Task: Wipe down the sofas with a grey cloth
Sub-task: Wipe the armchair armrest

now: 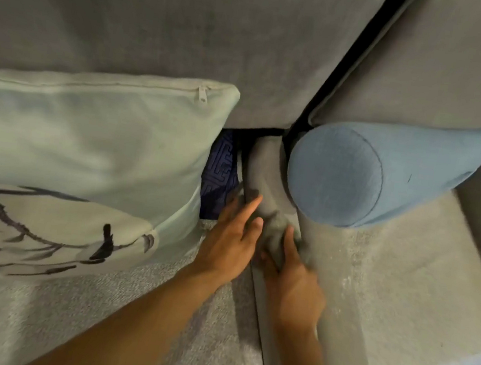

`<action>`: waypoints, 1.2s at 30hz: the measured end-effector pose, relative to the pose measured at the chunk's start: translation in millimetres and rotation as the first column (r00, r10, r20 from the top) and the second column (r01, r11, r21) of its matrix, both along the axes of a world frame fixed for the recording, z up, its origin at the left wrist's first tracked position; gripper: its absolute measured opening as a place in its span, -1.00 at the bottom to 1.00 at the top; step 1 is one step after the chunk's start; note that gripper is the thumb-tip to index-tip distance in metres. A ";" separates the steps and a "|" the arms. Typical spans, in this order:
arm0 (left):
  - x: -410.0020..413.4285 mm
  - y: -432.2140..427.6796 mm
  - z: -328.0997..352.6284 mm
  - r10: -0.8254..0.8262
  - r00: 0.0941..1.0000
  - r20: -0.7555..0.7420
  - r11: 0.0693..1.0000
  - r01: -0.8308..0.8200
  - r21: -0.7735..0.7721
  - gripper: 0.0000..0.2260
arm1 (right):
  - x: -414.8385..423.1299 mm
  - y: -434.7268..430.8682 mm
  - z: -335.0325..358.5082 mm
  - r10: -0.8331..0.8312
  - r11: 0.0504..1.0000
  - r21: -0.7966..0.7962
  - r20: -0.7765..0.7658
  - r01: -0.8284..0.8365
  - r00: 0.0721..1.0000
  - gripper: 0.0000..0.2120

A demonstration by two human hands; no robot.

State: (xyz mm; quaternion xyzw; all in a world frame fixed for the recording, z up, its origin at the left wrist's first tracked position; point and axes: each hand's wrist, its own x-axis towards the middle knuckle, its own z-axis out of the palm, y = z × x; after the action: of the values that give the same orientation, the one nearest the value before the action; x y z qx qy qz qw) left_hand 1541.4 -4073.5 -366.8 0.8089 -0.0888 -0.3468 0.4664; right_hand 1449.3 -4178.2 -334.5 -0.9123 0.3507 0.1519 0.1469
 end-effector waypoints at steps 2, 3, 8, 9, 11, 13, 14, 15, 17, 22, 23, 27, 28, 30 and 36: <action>6.2 -10.7 3.4 -0.061 0.998 -0.035 0.996 0.063 0.066 -0.58 | -44.7 6.9 3.7 -0.103 0.993 0.047 -0.023 0.104 0.994 -0.27; 7.3 -16.0 3.2 -0.096 0.994 -0.061 0.990 0.101 0.100 -0.59 | -64.7 9.8 6.8 -0.152 0.986 0.058 -0.050 0.155 0.987 -0.24; 2.7 -16.8 -2.1 -0.188 0.973 -0.131 0.950 0.214 0.228 -0.60 | -65.1 0.8 8.6 -0.162 0.984 0.047 -0.170 0.173 0.972 -0.22; 3.7 -15.7 -2.5 -0.193 0.974 -0.122 0.946 0.218 0.241 -0.60 | -48.7 -4.9 2.4 -0.134 0.989 0.035 -0.156 0.141 0.979 -0.22; 4.3 -15.2 -5.5 -0.202 0.974 -0.105 0.942 0.223 0.249 -0.61 | -7.7 -16.4 -7.9 -0.086 0.995 0.038 -0.059 0.088 0.995 -0.23; 4.0 -15.2 -8.7 -0.209 0.973 -0.095 0.944 0.226 0.238 -0.61 | 31.7 -25.5 -13.7 -0.081 0.993 0.085 0.013 0.080 0.997 -0.30; 3.6 -14.7 -10.3 -0.208 0.974 -0.089 0.947 0.224 0.232 -0.62 | 44.7 -27.4 -13.6 -0.077 0.991 0.109 0.009 0.075 0.997 -0.34; 2.6 -15.8 -9.4 -0.213 0.973 -0.087 0.944 0.228 0.238 -0.61 | 48.0 -28.1 -11.3 -0.071 0.990 0.119 -0.017 0.073 0.997 -0.36; 0.9 -19.2 -2.3 -0.219 0.971 -0.100 0.934 0.238 0.268 -0.60 | 30.2 -25.5 -1.4 -0.061 0.991 0.116 -0.043 0.066 0.997 -0.33; -16.4 -28.8 11.0 -0.135 0.989 -0.066 0.956 0.148 0.253 -0.54 | -114.6 2.0 8.6 -0.167 0.966 0.207 0.035 0.157 0.985 -0.21; -23.9 -29.5 11.6 -0.114 0.993 -0.035 0.961 0.119 0.250 -0.52 | -145.1 6.6 8.5 -0.190 0.959 0.218 0.019 0.182 0.982 -0.10; -74.4 -25.2 6.6 -0.109 0.992 0.058 0.980 0.097 0.174 -0.45 | -207.5 10.7 -8.8 -0.258 0.953 0.156 -0.043 0.261 0.965 0.22; -89.1 -22.8 2.8 -0.114 0.992 0.058 0.984 0.105 0.143 -0.44 | -198.6 7.6 -4.1 -0.196 0.976 0.090 -0.014 0.196 0.981 0.14; -116.9 -18.0 -5.6 -0.075 0.997 0.014 0.996 0.074 0.041 -0.46 | -168.1 1.7 2.6 -0.128 0.991 0.027 -0.016 0.128 0.992 -0.15; -180.6 -12.3 -6.1 0.030 0.987 -0.158 0.999 -0.034 -0.024 -0.53 | -172.1 1.4 1.3 -0.060 0.998 0.010 0.022 0.060 0.998 -0.28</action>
State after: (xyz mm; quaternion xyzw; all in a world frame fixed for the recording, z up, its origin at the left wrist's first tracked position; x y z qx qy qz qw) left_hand 1360.8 -4085.8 -372.9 0.7740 -0.0432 -0.4011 0.4881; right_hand 1277.3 -4176.9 -333.2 -0.9023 0.3757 0.1389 0.1595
